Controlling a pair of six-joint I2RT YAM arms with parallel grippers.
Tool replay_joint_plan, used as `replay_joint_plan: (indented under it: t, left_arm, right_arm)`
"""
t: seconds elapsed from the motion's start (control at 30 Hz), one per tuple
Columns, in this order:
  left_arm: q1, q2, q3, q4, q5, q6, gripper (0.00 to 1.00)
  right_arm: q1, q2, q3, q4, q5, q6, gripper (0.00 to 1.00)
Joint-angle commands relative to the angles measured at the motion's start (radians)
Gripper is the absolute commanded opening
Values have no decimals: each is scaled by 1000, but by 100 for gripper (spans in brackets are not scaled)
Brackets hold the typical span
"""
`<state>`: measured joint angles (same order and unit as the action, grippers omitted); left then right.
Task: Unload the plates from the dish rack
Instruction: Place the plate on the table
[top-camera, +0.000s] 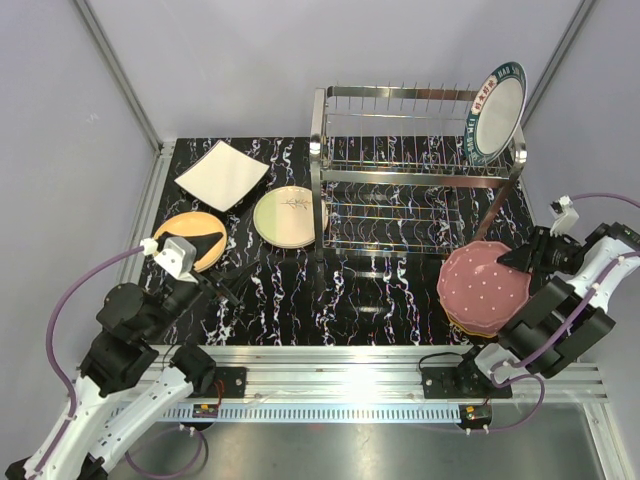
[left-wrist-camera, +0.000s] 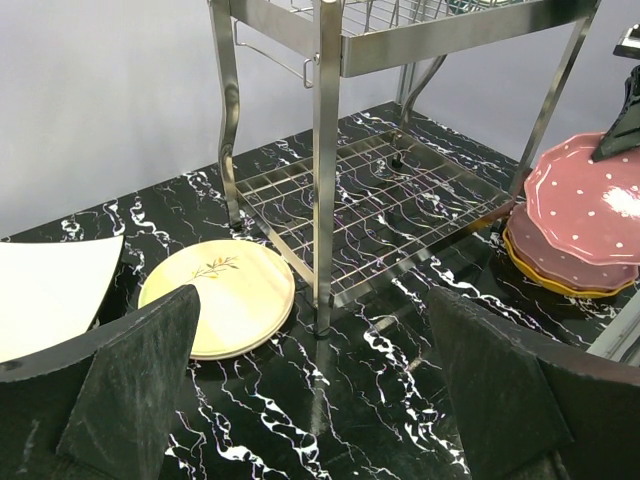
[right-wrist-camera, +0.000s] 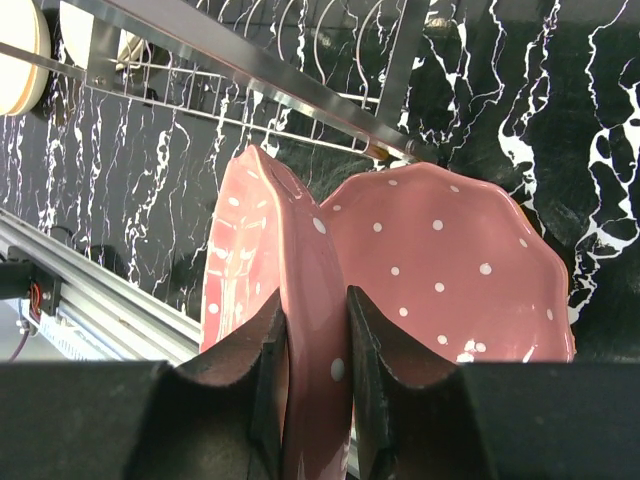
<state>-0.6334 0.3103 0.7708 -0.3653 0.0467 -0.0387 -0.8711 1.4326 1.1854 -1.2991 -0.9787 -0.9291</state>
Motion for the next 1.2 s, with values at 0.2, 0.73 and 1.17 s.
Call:
replay_joint_plan:
  t: [0.2,0.73,1.17]
  left_arm:
    - [3,-2,-24,43,12,22,99]
    - [3,-7,-33,48,18,25,99]
    - [4,1,-31,54,22,22,99]
  right_arm:
    - [-11,40,23,-140,-15,-5,0]
    - [-16,72,-27,-6,80,47,0]
    - [-16,98,-40,47,97,67,0]
